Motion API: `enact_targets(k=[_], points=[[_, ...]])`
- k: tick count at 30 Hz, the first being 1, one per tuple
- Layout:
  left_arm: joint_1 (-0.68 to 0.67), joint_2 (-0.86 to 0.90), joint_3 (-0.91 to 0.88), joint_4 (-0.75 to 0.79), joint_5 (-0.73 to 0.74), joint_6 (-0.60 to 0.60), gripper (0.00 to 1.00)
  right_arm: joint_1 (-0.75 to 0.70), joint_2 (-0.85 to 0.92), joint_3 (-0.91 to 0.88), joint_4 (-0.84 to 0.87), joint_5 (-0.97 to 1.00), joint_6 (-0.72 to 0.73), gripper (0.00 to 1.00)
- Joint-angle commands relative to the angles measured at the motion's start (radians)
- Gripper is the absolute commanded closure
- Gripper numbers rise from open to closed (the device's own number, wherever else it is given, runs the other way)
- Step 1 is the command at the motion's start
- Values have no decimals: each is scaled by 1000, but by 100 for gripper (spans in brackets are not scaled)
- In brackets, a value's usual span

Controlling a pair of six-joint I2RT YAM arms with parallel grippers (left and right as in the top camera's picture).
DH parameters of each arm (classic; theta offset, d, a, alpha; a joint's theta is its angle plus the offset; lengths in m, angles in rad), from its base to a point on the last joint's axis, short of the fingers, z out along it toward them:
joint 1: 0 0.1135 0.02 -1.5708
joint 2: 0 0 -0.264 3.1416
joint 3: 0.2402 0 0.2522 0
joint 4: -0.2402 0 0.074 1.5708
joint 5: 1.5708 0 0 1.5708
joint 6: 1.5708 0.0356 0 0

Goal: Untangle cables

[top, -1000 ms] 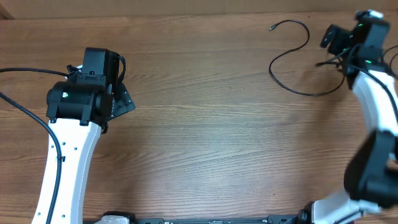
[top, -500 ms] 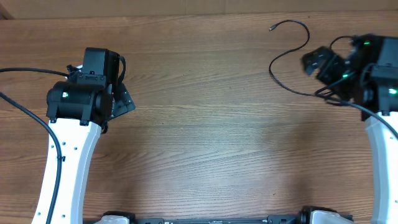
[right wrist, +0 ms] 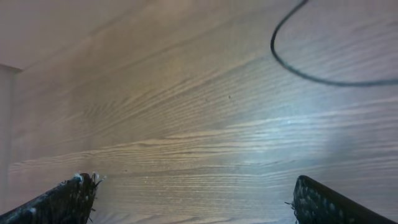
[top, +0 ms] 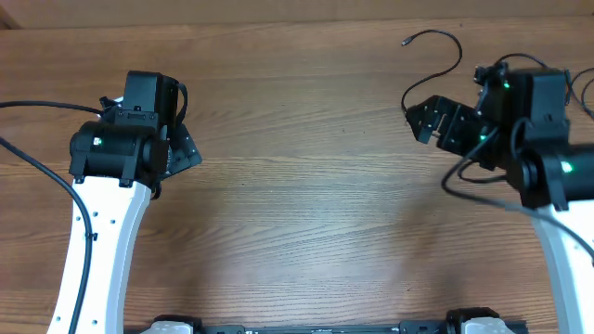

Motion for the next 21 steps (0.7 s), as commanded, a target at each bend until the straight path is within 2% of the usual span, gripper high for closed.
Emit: enact_targets(k=[1, 7, 10, 12, 21], points=[[0, 3, -3, 0, -13, -16, 0, 0, -85, -43, -2, 80, -34, 0], [0, 3, -3, 0, -13, -16, 0, 0, -193, -150, 0, 117, -32, 0], [0, 3, -3, 0, -13, -16, 0, 0, -222, -189, 5, 117, 20, 0], [0, 3, -3, 0, -13, -16, 0, 0, -229, -205, -1, 117, 59, 0], [0, 3, -3, 0, -13, -16, 1, 0, -202, -208, -79, 90, 58, 0]])
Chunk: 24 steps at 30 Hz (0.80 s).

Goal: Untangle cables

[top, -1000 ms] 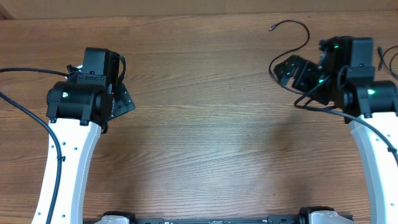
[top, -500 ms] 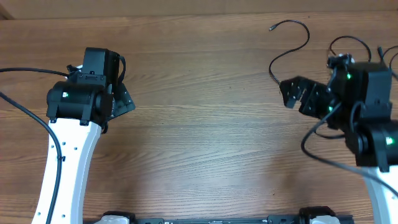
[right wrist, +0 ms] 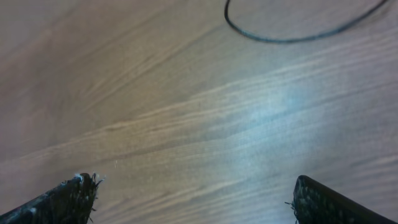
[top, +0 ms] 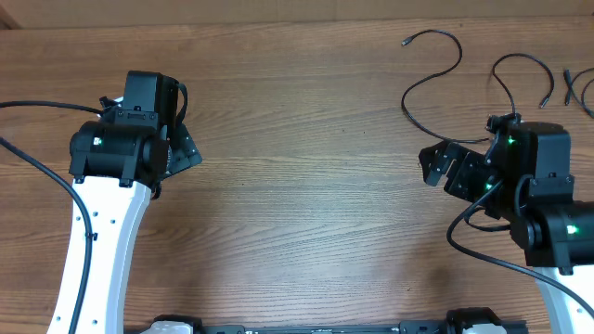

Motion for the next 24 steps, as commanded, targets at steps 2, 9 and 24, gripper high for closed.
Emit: enact_targets(k=[2, 9, 24], points=[[0, 3, -3, 0, -13, -16, 0, 0, 21, -3, -38, -16, 10, 0], [0, 3, -3, 0, -13, -16, 1, 0, 53, -3, -61, -35, 9, 0], [0, 3, -3, 0, -13, -16, 1, 0, 85, -3, -95, -87, 10, 0]])
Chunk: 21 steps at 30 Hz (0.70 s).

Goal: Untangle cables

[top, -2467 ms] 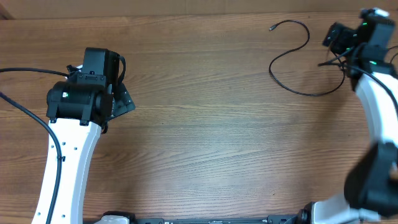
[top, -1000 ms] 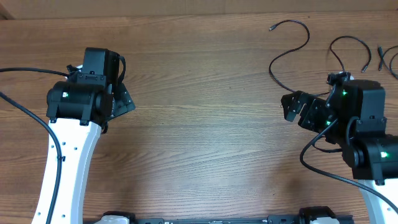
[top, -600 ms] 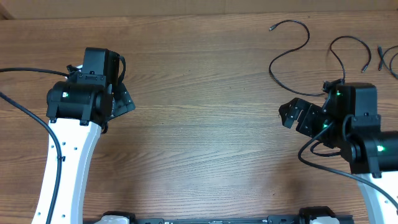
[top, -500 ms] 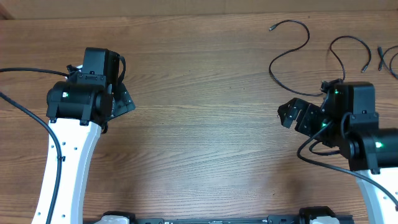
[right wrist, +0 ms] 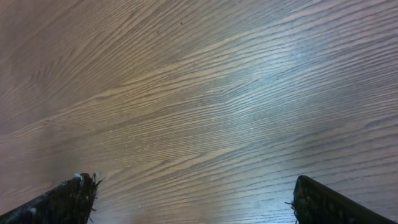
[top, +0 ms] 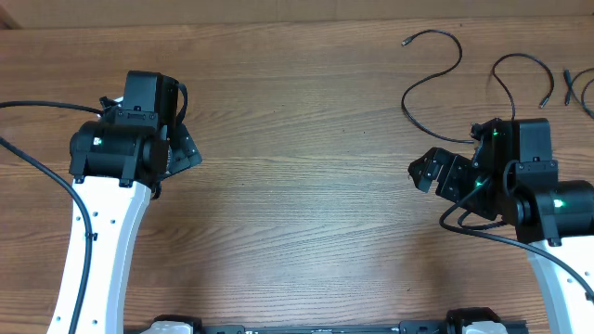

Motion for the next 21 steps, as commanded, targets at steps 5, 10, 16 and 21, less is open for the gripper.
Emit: enact_targets(k=[5, 10, 16, 21], points=[[0, 3, -3, 0, -13, -16, 0, 0, -3, -3, -12, -17, 0, 0], [0, 3, -3, 0, -13, -16, 0, -26, -33, -3, -41, -15, 0, 0], [0, 3, -3, 0, -13, -16, 1, -54, -127, -3, -41, -10, -8, 0], [0, 3, -3, 0, -13, -16, 0, -56, -225, -3, -32, 13, -8, 0]])
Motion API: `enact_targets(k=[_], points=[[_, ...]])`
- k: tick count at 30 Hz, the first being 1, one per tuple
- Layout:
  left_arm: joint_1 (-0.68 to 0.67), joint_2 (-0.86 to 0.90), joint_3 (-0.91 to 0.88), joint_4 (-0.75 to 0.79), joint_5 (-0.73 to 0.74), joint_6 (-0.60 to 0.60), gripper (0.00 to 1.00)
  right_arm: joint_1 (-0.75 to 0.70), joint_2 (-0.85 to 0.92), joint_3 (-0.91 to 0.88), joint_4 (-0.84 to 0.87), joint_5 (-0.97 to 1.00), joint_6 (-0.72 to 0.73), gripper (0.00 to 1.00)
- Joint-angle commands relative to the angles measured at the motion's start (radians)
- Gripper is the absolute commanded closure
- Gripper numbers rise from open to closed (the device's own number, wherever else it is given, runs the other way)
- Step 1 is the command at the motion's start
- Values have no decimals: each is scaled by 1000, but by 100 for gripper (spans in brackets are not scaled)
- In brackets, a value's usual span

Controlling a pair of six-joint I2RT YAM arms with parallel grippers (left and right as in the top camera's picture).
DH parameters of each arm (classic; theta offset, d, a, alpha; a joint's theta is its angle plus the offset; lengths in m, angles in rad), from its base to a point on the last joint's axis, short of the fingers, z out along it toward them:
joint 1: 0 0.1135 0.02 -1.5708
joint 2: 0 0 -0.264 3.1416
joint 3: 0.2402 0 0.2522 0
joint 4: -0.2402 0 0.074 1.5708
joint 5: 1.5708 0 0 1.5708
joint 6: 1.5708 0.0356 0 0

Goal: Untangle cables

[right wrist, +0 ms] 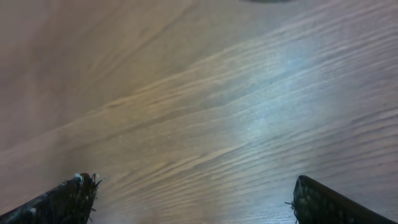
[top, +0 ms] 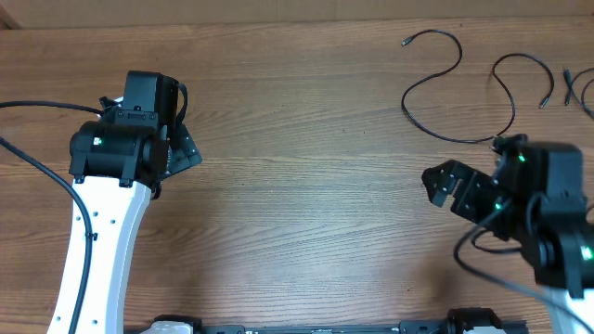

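Note:
A thin black cable [top: 458, 57] lies in loose curves at the table's far right, its plug end [top: 406, 41] at the far side. A second short cable piece [top: 567, 73] lies at the right edge, apart from the first. My right gripper [top: 438, 183] hovers over bare wood, nearer the front than the cables. In the right wrist view this gripper [right wrist: 194, 200] is open, its fingertips [right wrist: 73, 198] wide apart with nothing between them. My left gripper [top: 188, 148] is at the far left, away from both cables; its jaws are not clear from above.
The wooden table [top: 306, 213] has its far edge along the top of the overhead view. The left arm's own black cable [top: 37, 167] trails off the left side. The right arm's wiring [top: 478, 246] hangs beside it.
My right gripper has shifted a little to the right and toward the table's front, still open. A sliver of cable now shows at the top of the right wrist view. The left arm is unchanged.
My open right gripper was first up beside the long cable's left bend, the arm covering the right-hand loops. Later it stood lower on bare wood, the loops uncovered. It stayed open, holding nothing, and now sits further front. The cables and left arm never moved.

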Motion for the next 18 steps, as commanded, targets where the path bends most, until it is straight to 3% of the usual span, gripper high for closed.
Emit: enact_targets(k=[1, 9, 18], points=[[0, 3, -3, 0, -13, -16, 1, -6, -84, -2, 17, 27, -7, 0], [0, 3, -3, 0, -13, -16, 0, -6, -187, -43, 130, 71, -32, 0], [0, 3, -3, 0, -13, -16, 1, -6, -292, -288, 376, 44, -33, 0]])
